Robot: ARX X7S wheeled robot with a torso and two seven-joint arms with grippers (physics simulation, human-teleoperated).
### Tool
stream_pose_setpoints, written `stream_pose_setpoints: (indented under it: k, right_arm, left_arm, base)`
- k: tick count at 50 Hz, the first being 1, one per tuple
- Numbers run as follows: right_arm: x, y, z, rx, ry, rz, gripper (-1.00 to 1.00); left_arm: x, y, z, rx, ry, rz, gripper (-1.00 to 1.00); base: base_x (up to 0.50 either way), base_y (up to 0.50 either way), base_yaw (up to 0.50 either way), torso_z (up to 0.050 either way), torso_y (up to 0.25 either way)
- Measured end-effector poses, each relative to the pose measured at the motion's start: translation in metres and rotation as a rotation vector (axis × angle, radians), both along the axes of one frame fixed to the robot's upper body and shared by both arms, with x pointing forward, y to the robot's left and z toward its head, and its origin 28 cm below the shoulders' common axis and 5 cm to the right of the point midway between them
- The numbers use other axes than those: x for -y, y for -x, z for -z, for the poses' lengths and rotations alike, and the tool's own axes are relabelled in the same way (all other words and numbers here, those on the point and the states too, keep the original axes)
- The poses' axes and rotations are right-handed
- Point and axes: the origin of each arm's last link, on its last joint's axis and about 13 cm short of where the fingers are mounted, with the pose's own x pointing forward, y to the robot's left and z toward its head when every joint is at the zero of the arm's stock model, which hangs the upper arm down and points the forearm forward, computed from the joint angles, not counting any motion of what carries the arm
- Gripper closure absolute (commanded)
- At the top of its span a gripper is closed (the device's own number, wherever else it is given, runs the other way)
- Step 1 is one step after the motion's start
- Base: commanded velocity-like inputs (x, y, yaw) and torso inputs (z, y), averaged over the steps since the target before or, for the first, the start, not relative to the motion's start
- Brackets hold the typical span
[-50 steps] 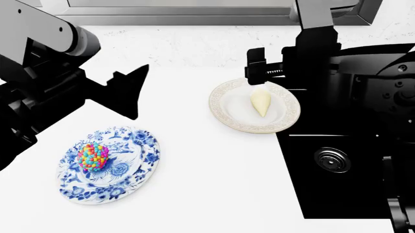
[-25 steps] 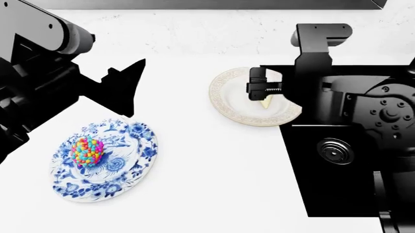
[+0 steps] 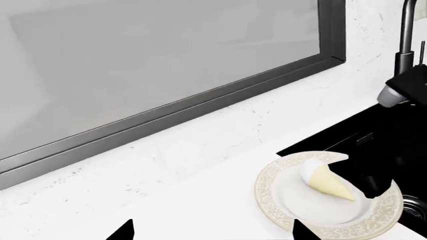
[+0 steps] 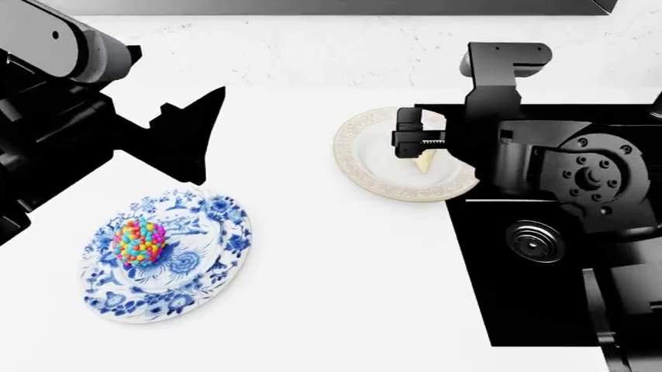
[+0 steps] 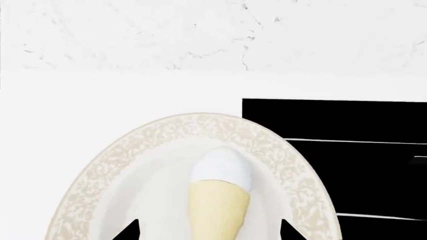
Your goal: Move the dessert items from the plate to the tray.
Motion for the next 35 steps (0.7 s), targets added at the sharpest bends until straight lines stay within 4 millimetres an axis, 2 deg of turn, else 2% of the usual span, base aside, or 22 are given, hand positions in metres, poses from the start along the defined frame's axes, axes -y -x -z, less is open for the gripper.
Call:
stream_pose_setpoints:
  k: [35]
  right_arm:
    - [-0.001,-0.019,0.01,0.006,-0.019,-0.019,-1.0]
  left_arm:
    - [-0.001,0.007,0.0,0.0,-0.014,-0.01,-1.0]
  base:
    - [0.0,0.0,0.0,0.0,0.0]
